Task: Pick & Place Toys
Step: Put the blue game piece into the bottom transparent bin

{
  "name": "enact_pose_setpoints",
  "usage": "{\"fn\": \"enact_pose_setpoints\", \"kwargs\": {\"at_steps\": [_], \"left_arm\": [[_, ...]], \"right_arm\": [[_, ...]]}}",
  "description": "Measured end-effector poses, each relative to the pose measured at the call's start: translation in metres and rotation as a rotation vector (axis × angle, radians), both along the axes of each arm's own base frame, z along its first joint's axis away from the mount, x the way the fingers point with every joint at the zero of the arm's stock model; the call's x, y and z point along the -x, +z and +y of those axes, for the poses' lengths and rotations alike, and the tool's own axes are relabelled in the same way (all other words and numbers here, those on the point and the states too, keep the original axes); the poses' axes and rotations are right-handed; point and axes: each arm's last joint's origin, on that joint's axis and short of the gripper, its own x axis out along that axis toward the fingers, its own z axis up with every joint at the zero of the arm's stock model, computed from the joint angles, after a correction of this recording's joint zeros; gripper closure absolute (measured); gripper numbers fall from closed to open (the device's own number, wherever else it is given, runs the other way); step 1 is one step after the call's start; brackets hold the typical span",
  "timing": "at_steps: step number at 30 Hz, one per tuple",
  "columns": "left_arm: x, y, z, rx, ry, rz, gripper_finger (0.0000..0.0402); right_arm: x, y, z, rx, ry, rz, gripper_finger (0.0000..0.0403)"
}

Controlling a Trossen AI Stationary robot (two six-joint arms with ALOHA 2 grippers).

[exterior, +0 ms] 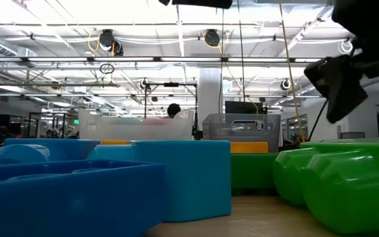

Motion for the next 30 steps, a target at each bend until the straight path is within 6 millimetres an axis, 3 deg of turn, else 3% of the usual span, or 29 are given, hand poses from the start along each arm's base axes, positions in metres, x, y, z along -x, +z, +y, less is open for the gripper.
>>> {"fn": "enact_pose_setpoints", "kwargs": {"at_steps": [6,14,18,22,30], "left_arm": [[-0.002,-0.001,0.007,0.022,0.027,0.004,0.0121],[-0.003,-0.001,0.008,0.023,0.026,0.010,0.0121],[-0.002,-0.002,0.008,0.020,0.025,0.019,0.0121],[-0.002,-0.003,0.008,0.032,0.031,0.022,0.0121],[-0.002,-0.004,0.008,0.038,0.034,0.024,0.0121]], "right_arm": [[0.007,-0.018,-0.013,0.076,-0.094,0.044,0.0149],[0.017,-0.002,-0.031,0.345,-0.232,0.021,0.0166],[0.018,0.017,-0.033,0.208,-0.385,-0.076,0.0164],[0.020,0.019,-0.033,0.118,-0.409,-0.056,0.0149],[0.020,-0.011,-0.038,0.129,-0.400,0.041,0.0093]]}}
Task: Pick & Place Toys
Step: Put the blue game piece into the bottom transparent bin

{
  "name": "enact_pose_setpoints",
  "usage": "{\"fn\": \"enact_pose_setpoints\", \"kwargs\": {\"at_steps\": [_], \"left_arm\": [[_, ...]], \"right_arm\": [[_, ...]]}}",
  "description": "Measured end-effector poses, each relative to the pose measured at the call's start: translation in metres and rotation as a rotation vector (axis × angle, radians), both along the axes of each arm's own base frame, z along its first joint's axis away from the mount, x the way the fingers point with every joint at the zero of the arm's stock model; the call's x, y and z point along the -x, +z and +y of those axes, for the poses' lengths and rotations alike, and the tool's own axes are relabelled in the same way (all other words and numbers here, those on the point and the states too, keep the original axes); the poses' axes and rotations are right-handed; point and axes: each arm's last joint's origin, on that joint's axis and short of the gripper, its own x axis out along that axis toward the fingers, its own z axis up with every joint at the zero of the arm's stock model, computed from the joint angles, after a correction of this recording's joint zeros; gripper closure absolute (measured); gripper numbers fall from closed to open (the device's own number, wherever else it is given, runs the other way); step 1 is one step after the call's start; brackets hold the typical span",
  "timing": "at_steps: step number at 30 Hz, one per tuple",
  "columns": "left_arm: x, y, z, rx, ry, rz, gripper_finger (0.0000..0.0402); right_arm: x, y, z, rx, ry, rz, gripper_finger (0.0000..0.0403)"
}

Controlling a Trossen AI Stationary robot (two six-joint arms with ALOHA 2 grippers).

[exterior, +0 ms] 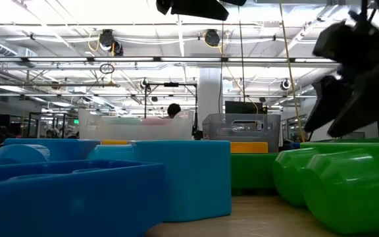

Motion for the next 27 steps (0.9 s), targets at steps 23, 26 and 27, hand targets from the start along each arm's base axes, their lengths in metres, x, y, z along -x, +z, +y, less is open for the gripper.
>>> {"fn": "enact_pose_setpoints", "kwargs": {"at_steps": [23,26,27], "left_arm": [[-0.001,0.000,0.001,0.017,-0.023,0.001,0.0121],[-0.002,0.000,0.002,0.038,-0.024,0.000,0.0121],[-0.002,0.000,0.001,0.040,-0.024,0.000,0.0121]], "right_arm": [[0.003,-0.040,-0.025,-0.176,0.052,-0.084,0.0143],[0.003,-0.040,-0.025,-0.177,0.051,-0.086,0.0143],[0.003,-0.040,-0.025,-0.177,0.052,-0.086,0.0143]]}}
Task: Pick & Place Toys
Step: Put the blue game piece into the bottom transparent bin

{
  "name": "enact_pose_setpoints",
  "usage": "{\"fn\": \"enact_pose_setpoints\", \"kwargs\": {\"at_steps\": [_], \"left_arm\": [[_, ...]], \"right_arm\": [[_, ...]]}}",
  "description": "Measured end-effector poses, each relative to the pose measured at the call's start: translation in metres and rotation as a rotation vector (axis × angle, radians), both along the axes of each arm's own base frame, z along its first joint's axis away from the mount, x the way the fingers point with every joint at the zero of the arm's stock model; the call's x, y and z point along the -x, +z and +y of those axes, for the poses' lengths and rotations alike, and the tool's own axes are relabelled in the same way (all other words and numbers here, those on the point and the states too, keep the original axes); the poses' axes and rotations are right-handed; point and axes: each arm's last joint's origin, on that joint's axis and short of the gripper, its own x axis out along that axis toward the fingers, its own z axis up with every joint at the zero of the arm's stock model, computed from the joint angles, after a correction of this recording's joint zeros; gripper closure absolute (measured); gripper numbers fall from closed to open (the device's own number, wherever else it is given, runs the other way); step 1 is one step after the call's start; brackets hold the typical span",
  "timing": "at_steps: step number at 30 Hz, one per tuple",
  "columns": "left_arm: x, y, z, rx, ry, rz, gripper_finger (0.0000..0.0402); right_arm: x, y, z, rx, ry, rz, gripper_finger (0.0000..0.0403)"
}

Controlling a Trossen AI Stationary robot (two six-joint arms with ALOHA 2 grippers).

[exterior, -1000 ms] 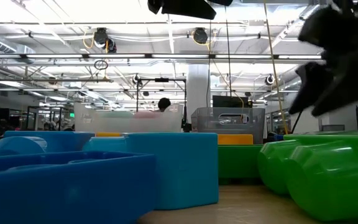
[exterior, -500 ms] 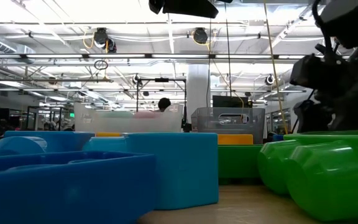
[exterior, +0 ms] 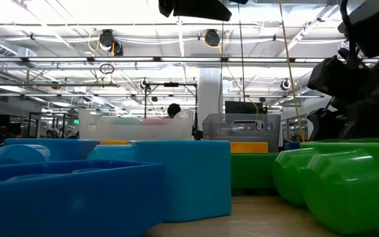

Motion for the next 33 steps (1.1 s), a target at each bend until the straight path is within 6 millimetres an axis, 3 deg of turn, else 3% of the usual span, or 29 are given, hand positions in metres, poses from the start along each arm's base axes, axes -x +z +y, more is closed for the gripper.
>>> {"fn": "enact_pose_setpoints", "kwargs": {"at_steps": [7,13,18,23,33], "left_arm": [[-0.002,0.000,0.004,0.063,0.036,-0.017,0.0121],[-0.012,0.002,0.026,0.333,0.150,-0.082,0.0121],[-0.020,0.001,0.048,0.527,0.104,-0.048,0.0121],[-0.026,0.005,0.062,0.571,0.100,-0.094,0.0121],[-0.032,0.005,0.082,0.678,0.083,-0.091,0.0121]], "right_arm": [[-0.001,0.012,0.001,0.041,0.061,-0.055,0.0143],[-0.010,0.054,0.013,0.149,0.208,-0.246,0.0143],[-0.017,0.089,0.029,0.457,0.242,-0.379,0.0143],[-0.022,0.100,0.035,0.700,0.182,-0.374,0.0143],[-0.027,0.112,0.037,0.766,0.157,-0.450,0.0144]]}}
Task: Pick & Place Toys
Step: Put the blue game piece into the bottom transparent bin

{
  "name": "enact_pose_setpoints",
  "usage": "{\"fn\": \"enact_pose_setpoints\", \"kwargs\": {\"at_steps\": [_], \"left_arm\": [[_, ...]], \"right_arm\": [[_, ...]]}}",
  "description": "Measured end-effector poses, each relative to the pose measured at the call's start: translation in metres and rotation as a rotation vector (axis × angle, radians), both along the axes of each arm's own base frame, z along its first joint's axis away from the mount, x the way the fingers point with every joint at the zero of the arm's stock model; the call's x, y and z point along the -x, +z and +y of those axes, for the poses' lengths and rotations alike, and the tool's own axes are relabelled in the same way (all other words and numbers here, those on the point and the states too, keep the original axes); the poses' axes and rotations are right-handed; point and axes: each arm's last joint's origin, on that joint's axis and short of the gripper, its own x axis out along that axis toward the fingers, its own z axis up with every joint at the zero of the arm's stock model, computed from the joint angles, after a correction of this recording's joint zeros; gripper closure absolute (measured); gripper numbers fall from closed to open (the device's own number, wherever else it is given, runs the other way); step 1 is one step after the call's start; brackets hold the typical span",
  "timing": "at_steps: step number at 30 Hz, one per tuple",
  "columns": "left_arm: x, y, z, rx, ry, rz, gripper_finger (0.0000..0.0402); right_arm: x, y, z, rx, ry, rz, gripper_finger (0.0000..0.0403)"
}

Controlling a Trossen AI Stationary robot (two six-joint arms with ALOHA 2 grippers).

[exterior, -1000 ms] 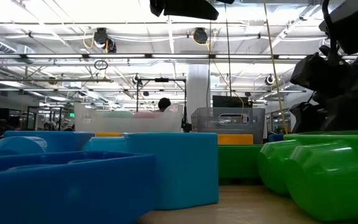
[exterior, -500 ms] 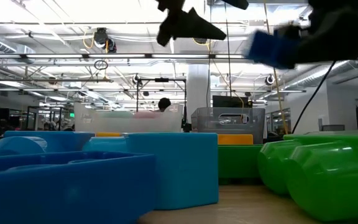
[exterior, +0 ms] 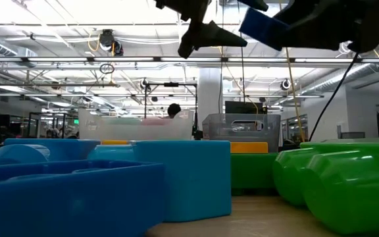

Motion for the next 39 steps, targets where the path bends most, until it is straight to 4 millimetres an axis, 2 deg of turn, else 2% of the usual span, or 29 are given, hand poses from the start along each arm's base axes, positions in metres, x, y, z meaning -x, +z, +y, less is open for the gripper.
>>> {"fn": "enact_pose_setpoints", "kwargs": {"at_steps": [7,10,13,18,20,23,27,31,34,39], "left_arm": [[-0.003,-0.001,0.001,-0.014,-0.015,-0.016,0.0130],[-0.003,-0.001,-0.001,-0.002,-0.065,-0.019,0.0175],[-0.003,-0.001,-0.001,-0.010,-0.092,-0.022,0.0252],[0.001,0.005,-0.001,-0.077,-0.144,-0.026,0.0261],[0.012,0.016,0.001,-0.126,-0.129,0.013,0.0263],[0.035,0.033,0.000,-0.224,-0.002,0.091,0.0265],[0.065,0.037,-0.003,-0.341,0.163,0.250,0.0265],[0.084,0.014,0.002,-0.315,0.234,0.338,0.0265],[0.098,-0.019,0.014,-0.267,0.280,0.419,0.0265],[0.118,-0.059,0.037,-0.147,0.298,0.444,0.0265]], "right_arm": [[-0.001,0.004,0.000,0.036,0.008,-0.029,0.0143],[-0.001,0.004,-0.001,0.039,-0.029,-0.033,0.0132],[-0.001,0.004,-0.001,0.016,-0.041,-0.040,0.0122],[0.000,0.003,0.002,-0.114,-0.052,-0.064,0.0116],[0.002,0.003,0.004,-0.161,-0.051,-0.067,0.0116],[0.004,0.002,0.008,-0.181,-0.040,-0.061,0.0117],[0.008,0.004,0.011,-0.186,-0.019,-0.064,0.0116],[0.010,0.006,0.012,-0.185,-0.015,-0.069,0.0120],[0.010,0.007,0.011,-0.187,-0.015,-0.072,0.0123],[0.010,0.007,0.011,-0.187,-0.015,-0.075,0.0128]]}}
